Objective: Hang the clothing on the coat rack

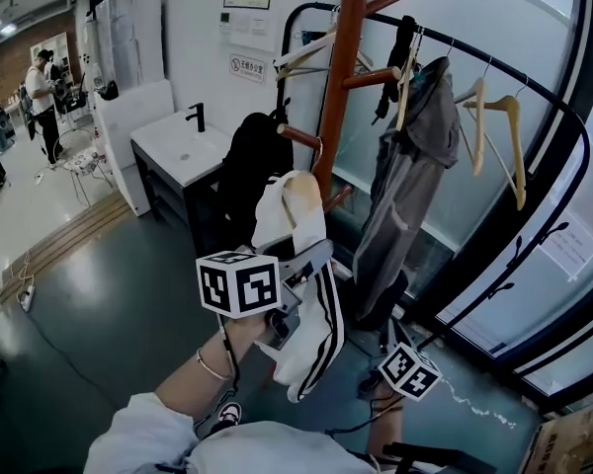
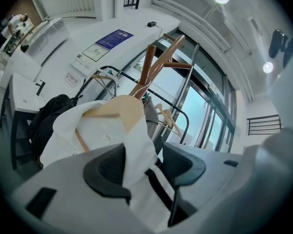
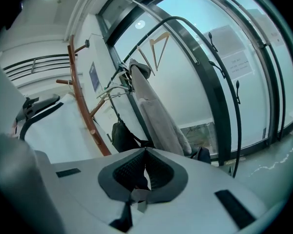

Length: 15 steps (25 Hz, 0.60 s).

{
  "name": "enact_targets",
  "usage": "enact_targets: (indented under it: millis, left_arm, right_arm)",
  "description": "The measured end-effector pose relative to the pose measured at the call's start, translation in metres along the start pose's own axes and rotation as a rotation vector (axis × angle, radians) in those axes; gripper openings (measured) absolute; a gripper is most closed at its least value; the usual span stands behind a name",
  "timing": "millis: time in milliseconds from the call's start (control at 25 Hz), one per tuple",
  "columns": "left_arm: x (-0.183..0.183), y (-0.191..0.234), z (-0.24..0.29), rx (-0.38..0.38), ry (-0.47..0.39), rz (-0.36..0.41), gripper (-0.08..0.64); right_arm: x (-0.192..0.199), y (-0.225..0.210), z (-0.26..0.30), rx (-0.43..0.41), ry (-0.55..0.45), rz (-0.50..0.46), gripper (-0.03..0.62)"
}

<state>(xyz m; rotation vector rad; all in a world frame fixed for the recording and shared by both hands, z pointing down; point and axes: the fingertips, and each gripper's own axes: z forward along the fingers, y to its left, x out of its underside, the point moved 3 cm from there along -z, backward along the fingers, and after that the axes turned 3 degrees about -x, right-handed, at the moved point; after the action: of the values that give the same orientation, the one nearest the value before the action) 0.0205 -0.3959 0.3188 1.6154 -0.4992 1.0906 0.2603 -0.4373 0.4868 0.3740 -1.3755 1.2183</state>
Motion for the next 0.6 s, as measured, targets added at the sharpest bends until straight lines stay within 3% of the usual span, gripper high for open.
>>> enact_targets:
  millis: [440, 600]
  left_arm:
    - [0.008, -0.005, -0.028, -0.086, -0.143, 0.024, 0.218]
    - [0.017, -0.007, -0.039, -0.180, -0.188, 0.107, 0.218]
  right_arm:
    - [0.000, 0.011, 0.004, -0.104, 0.049, -0.057, 0.023]
    - [-0.003, 0.011, 0.005, -0.143, 0.065, -0.082, 0.023]
